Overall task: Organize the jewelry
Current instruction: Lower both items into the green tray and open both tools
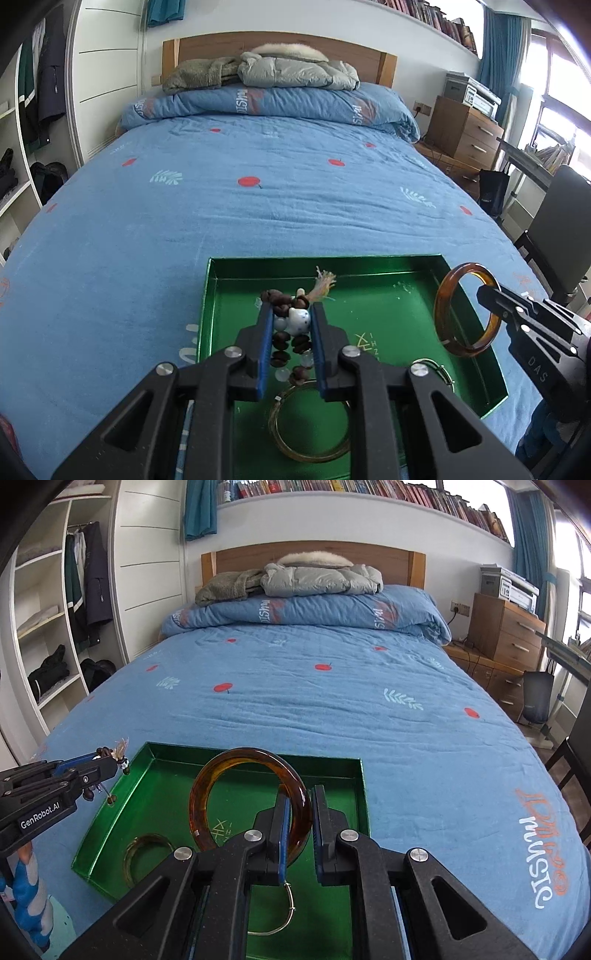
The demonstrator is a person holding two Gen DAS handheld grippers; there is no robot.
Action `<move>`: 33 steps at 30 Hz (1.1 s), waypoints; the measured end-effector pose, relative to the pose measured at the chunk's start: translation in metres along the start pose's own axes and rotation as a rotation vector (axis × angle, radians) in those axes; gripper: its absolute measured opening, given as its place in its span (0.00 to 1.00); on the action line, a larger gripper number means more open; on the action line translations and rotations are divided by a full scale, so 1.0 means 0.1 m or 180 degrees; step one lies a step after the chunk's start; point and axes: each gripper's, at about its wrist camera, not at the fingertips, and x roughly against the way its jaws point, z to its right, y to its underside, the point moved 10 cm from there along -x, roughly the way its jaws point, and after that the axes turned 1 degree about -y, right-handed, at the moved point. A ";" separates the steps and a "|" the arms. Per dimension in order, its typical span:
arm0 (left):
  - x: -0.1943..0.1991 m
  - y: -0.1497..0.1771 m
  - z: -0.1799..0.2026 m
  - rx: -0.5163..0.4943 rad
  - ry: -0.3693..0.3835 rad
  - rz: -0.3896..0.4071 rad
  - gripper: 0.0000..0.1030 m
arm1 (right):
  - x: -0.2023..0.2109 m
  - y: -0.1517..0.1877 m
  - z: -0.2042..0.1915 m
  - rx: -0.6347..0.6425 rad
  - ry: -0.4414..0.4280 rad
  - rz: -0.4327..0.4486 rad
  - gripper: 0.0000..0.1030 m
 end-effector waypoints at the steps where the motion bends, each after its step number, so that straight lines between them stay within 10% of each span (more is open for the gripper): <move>1: -0.05 0.02 0.00 0.0000 -0.0011 -0.0031 0.17 | -0.06 0.02 0.00 -0.0018 -0.0002 -0.0048 0.10; 33: -0.67 0.44 0.03 0.0034 0.0012 -0.0534 0.18 | -0.80 0.45 0.06 0.0053 0.0106 -0.0827 0.11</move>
